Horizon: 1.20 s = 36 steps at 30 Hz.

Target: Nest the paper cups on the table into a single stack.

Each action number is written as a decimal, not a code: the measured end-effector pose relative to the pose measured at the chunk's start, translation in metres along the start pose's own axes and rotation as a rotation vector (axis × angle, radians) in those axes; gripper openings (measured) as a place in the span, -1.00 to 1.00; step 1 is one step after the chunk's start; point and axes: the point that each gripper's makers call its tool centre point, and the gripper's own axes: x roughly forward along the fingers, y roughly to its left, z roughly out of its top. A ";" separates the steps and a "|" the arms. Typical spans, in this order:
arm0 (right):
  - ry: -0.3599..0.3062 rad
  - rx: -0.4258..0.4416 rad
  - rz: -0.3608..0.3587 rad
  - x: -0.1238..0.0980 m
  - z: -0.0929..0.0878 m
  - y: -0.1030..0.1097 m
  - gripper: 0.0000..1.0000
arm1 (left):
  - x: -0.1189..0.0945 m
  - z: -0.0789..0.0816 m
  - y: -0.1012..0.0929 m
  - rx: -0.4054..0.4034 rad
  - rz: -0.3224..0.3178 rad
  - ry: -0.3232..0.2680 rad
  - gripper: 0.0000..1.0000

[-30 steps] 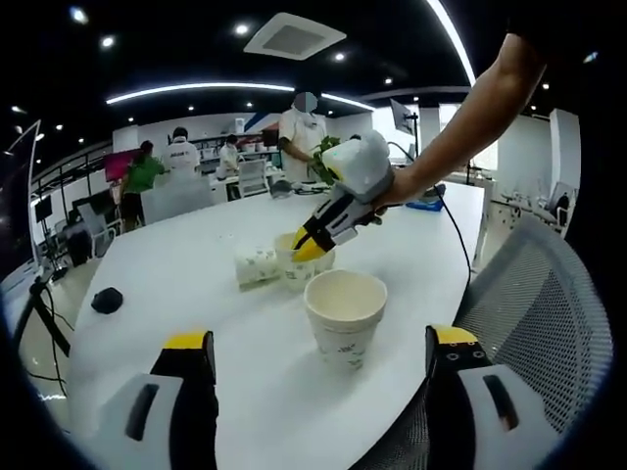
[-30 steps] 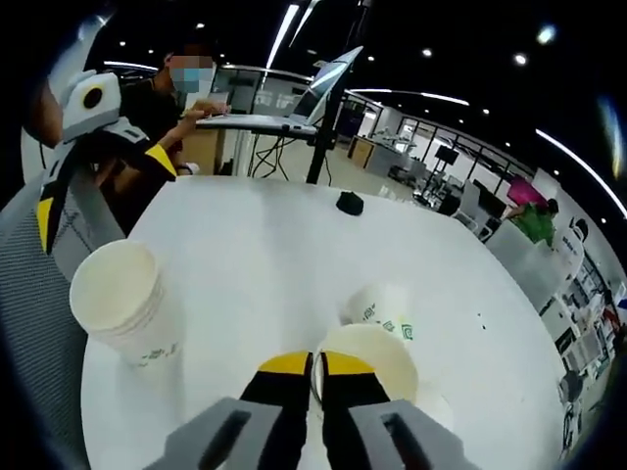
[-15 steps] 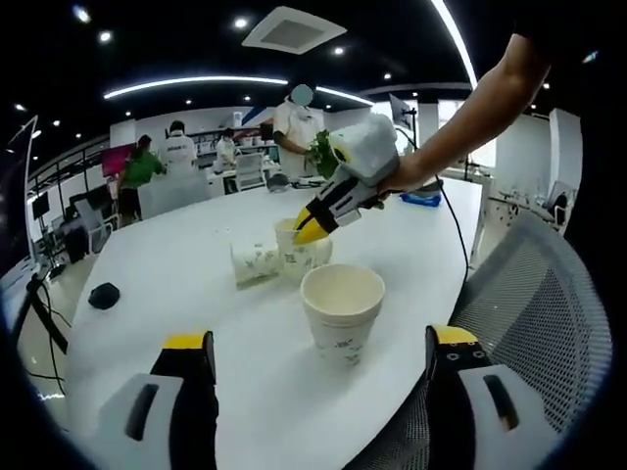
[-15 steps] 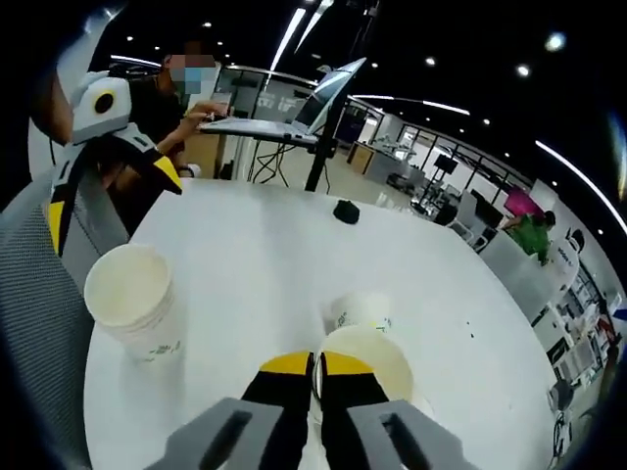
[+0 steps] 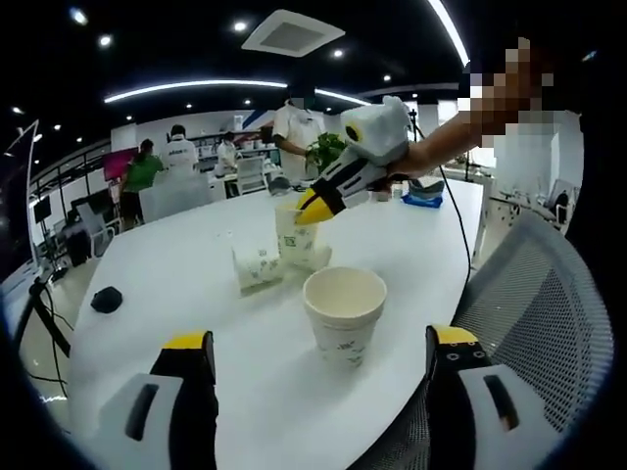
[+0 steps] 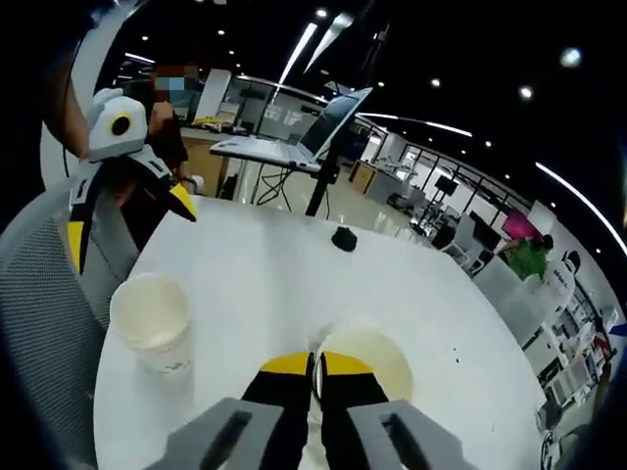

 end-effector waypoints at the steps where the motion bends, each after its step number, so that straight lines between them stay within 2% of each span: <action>1: -0.004 -0.002 0.001 -0.001 0.002 0.001 -1.00 | 0.000 0.000 0.000 0.000 0.001 0.002 0.75; 10: -0.057 -0.048 0.022 -0.016 0.029 0.009 -1.00 | 0.001 -0.002 0.001 0.009 0.006 0.012 0.74; 16: -0.072 -0.075 0.062 -0.026 0.042 0.023 -1.00 | 0.001 -0.003 0.002 0.008 0.012 0.014 0.73; 36: -0.123 -0.057 0.174 -0.047 0.077 0.073 -1.00 | 0.000 -0.003 0.001 -0.002 0.005 0.015 0.71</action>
